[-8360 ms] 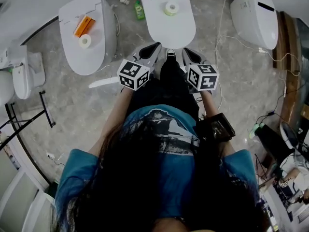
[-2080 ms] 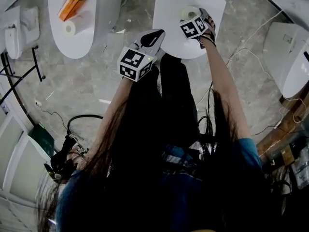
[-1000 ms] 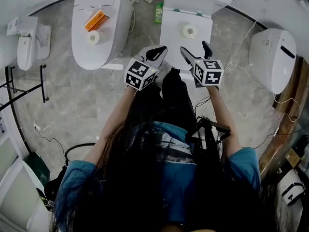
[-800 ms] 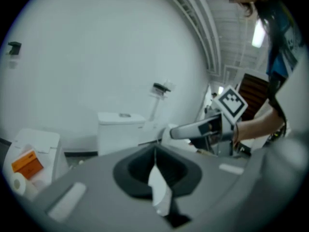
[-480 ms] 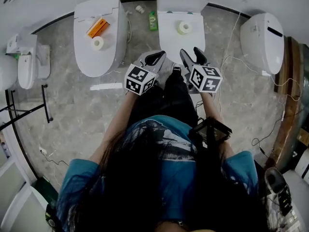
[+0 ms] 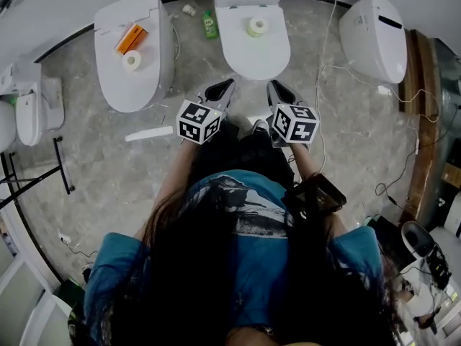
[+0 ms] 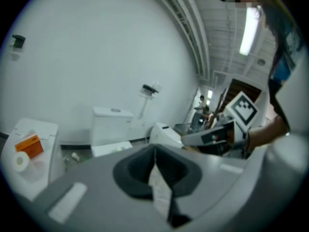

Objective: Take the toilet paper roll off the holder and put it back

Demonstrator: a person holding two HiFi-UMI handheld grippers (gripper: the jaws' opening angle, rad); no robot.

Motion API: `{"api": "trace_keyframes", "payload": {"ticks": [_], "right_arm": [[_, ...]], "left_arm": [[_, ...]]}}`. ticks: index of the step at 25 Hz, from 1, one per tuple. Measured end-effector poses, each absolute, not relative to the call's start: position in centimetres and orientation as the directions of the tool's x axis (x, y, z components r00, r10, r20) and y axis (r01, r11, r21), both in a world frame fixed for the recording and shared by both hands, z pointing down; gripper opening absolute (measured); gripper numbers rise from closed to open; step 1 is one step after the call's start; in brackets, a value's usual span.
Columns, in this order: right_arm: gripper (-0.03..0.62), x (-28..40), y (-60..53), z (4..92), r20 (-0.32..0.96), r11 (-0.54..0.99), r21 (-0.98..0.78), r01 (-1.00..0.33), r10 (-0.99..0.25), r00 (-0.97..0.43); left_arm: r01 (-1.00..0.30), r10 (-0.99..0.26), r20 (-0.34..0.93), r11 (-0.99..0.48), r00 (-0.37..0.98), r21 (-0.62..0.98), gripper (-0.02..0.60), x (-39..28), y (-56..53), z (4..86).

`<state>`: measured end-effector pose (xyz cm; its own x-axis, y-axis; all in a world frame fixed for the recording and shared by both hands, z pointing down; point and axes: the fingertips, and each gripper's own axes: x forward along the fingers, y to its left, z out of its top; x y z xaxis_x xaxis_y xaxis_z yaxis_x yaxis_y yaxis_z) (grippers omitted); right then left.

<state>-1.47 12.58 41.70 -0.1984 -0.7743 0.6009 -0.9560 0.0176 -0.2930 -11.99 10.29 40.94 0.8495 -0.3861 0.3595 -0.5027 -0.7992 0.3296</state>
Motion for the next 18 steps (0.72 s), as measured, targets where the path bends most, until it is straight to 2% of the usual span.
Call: {"api": "trace_keyframes", "payload": {"ticks": [9, 18], "right_arm": [[0.023, 0.4, 16.8, 40.8, 0.588, 0.072, -0.301, -0.951, -0.772, -0.244], [0.023, 5.4, 25.1, 40.3, 0.581, 0.168, -0.302, -0.939, -0.748, -0.321]], "left_arm": [[-0.555, -0.462, 0.335, -0.781, 0.821, 0.285, -0.008, -10.5, 13.5, 39.0], [-0.652, -0.575, 0.312, -0.701, 0.756, 0.288, -0.007, -6.4, 21.8, 37.8]]}}
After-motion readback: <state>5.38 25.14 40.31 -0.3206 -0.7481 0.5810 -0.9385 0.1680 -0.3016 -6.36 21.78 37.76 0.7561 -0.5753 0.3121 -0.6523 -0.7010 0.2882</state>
